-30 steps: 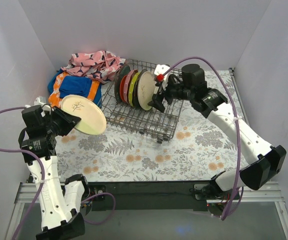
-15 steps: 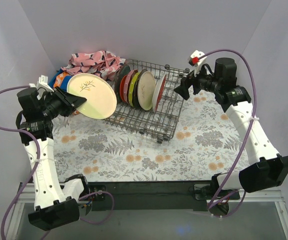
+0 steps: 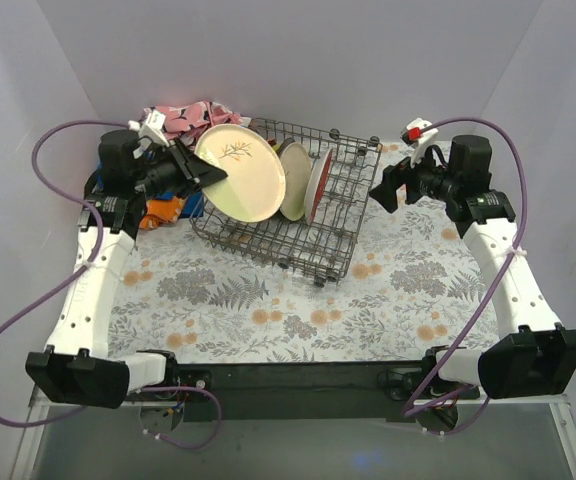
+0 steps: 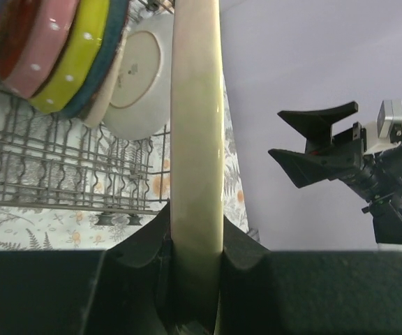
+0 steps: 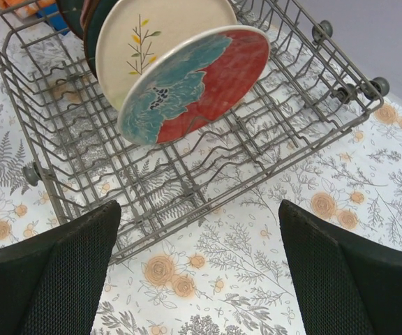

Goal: Load the plates into the dish rack
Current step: Insert the plate into the dish rack

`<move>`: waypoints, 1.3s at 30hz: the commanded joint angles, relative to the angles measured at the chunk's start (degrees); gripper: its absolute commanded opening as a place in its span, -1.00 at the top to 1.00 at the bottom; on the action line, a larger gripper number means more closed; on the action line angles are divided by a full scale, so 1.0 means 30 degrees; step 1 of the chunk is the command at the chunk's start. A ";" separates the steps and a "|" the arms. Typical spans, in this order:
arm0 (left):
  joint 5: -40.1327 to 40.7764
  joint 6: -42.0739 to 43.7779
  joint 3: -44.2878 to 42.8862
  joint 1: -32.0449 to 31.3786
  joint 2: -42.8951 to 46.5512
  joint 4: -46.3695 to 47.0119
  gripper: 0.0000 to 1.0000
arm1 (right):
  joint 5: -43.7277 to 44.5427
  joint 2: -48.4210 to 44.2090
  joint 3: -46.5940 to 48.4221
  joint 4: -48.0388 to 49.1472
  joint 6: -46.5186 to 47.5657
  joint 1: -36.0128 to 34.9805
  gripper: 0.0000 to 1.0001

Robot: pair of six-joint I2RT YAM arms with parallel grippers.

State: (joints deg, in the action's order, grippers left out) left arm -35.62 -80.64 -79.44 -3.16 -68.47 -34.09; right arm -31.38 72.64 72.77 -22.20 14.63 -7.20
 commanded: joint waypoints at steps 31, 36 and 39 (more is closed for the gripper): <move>0.8179 0.7104 -1.7904 -1.2275 -1.4589 -0.0942 1.00 | 0.0996 -0.0777 -0.2109 0.0660 -0.0161 0.4334 -0.97; 1.0286 0.8157 -1.8080 -1.3038 -1.4911 -0.0943 1.00 | 0.0937 -0.0630 -0.2138 0.0660 -0.0132 0.4539 -0.97; 1.1631 0.9036 -1.8460 -1.3536 -1.5175 -0.0855 1.00 | 0.0908 -0.0659 -0.2255 0.0660 -0.0132 0.4598 -0.97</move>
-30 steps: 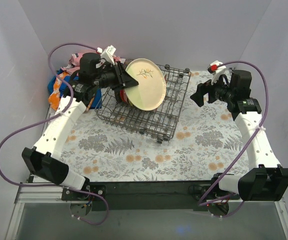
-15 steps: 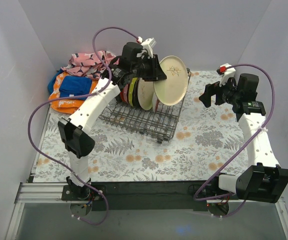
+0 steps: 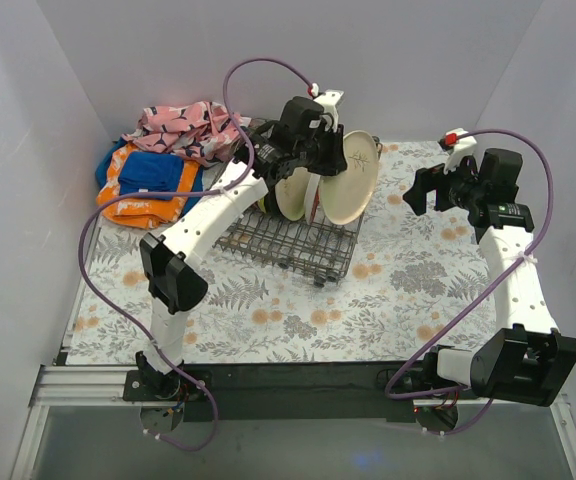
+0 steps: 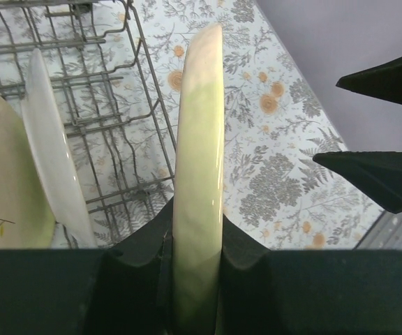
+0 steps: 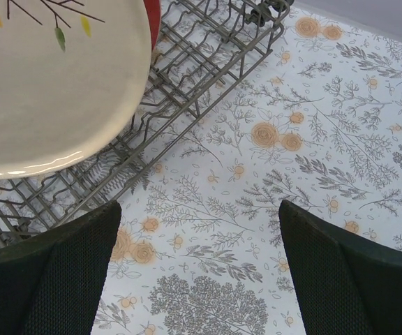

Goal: Load the plates into the dish rack
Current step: Insert the plate into the dish rack

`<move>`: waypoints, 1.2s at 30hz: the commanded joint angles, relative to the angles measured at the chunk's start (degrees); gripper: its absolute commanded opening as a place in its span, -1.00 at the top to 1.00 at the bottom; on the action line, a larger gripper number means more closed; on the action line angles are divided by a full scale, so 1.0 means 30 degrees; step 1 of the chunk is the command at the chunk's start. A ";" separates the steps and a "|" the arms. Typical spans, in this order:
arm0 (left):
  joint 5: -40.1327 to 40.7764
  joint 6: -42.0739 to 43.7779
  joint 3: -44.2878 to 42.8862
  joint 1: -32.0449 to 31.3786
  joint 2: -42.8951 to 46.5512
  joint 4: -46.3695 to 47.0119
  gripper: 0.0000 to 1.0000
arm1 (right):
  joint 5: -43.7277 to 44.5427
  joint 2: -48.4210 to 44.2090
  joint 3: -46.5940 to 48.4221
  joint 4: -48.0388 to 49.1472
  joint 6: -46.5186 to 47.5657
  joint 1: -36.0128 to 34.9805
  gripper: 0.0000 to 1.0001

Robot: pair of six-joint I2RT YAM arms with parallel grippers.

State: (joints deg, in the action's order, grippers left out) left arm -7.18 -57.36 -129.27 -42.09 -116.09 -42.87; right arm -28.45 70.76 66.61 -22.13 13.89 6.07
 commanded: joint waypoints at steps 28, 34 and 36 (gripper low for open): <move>1.0829 0.6698 -0.2231 -0.3344 -0.1672 0.4740 1.00 | -0.0186 -0.0032 -0.0846 0.0638 0.0145 0.0439 -0.97; 1.1797 0.7402 -0.2085 -0.3374 -0.2112 0.5091 1.00 | -0.0215 -0.0003 -0.0933 0.0668 0.0145 0.0527 -0.97; 1.1914 0.7694 -0.2085 -0.3345 -0.2288 0.5295 1.00 | -0.0215 0.0026 -0.0963 0.0668 0.0145 0.0527 -0.97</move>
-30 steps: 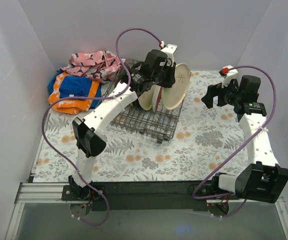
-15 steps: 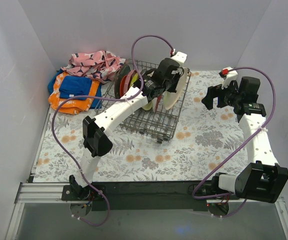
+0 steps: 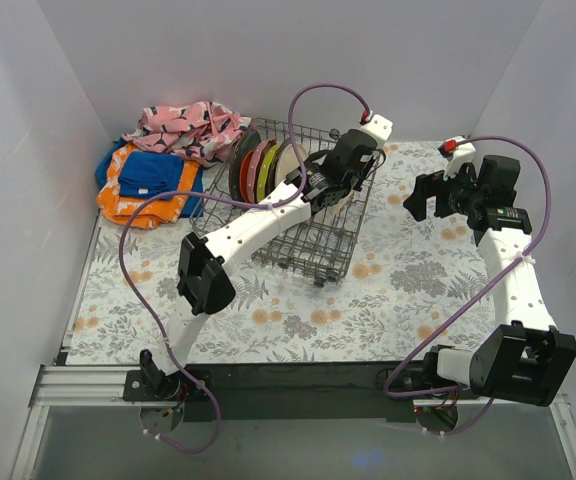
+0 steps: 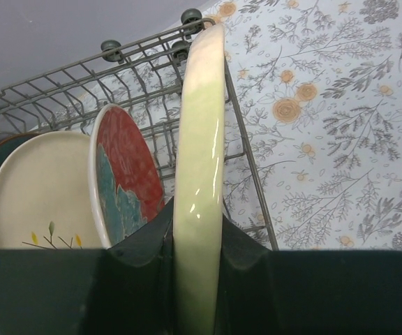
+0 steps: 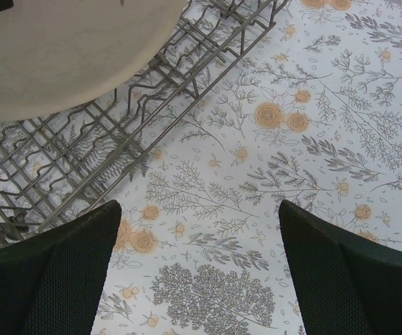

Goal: Load the plates into the dish rack
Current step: Insert the plate into the dish rack

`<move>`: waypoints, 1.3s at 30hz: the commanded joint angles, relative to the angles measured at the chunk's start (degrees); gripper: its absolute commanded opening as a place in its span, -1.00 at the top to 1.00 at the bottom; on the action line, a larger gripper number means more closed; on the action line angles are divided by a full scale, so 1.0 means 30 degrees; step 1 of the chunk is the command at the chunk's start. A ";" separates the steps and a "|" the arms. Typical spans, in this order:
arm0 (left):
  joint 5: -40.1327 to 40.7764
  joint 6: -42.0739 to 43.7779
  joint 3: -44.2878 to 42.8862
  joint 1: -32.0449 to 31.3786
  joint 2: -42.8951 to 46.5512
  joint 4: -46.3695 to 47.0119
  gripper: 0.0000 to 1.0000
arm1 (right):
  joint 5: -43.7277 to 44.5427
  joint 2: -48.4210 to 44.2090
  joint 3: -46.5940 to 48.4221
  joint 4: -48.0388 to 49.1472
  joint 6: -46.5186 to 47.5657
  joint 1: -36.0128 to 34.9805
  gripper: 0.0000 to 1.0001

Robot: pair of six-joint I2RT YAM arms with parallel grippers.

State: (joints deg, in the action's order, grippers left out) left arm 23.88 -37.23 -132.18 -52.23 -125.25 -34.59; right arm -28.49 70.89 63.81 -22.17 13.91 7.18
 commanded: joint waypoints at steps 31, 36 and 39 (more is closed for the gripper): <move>0.3026 0.1747 -0.0091 0.0534 -0.0408 0.3209 1.00 | -0.0464 0.0363 -0.0001 0.0711 0.0079 0.0390 -0.97; 0.3026 0.1513 0.0231 0.0739 -0.0437 0.3209 1.00 | -0.0464 0.0363 -0.0089 0.0711 0.0079 0.0419 -0.97; 0.2997 0.1425 0.0378 0.0797 -0.0466 0.3238 1.00 | -0.0464 0.0363 -0.0118 0.0711 0.0109 0.0448 -0.97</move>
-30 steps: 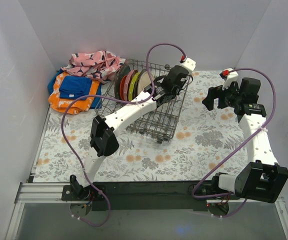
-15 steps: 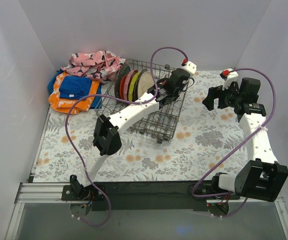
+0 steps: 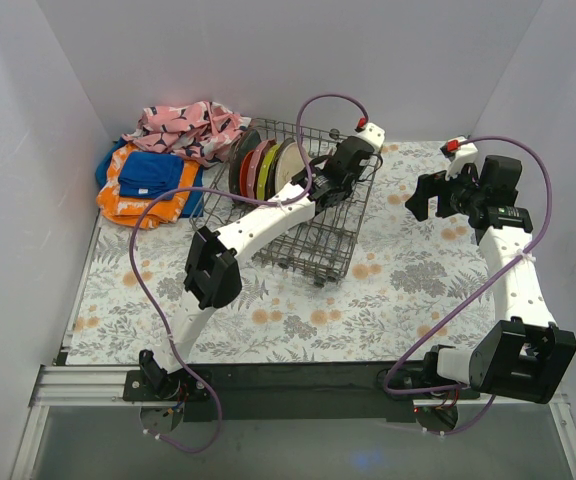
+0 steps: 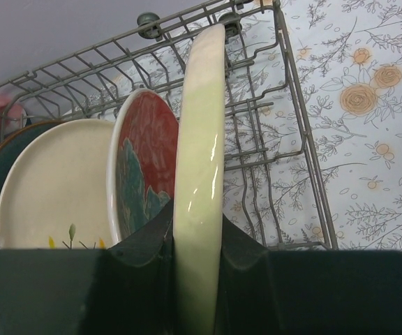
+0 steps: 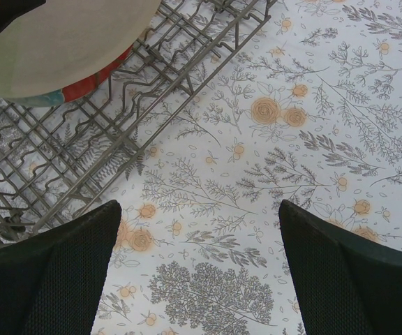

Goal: Load the plates into the dish rack
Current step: Insert the plate into the dish rack

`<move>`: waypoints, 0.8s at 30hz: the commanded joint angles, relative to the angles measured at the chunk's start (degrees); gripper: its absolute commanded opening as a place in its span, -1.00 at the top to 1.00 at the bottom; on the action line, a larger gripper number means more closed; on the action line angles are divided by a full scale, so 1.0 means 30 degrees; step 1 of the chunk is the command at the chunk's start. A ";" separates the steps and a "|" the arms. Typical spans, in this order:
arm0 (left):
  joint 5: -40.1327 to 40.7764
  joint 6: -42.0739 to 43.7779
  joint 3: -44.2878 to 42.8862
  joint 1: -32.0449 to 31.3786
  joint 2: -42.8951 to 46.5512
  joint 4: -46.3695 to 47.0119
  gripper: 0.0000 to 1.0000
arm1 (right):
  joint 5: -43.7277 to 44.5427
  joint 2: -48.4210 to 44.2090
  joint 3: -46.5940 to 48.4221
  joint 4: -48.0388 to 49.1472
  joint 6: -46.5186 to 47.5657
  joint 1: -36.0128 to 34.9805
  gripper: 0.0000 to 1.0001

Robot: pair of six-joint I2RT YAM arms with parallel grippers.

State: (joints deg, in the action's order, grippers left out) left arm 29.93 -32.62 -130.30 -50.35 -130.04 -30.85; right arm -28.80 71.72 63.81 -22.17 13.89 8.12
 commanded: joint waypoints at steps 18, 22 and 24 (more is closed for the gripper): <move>0.1067 -0.0727 0.0777 0.0259 0.0778 0.1993 1.00 | -0.0391 0.0086 -0.0294 0.0682 0.0175 0.0311 -0.97; 0.0950 -0.0903 0.1040 0.0289 0.0719 0.1993 1.00 | -0.0421 0.0086 -0.0323 0.0683 0.0175 0.0311 -0.97; 0.0892 -0.1049 0.1157 0.0289 0.0719 0.1993 1.00 | -0.0450 0.0057 -0.0382 0.0683 0.0175 0.0311 -0.97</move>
State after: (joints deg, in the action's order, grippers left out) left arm 30.48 -35.03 -126.02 -49.78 -130.06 -30.81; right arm -28.91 71.75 62.87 -22.13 13.91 8.67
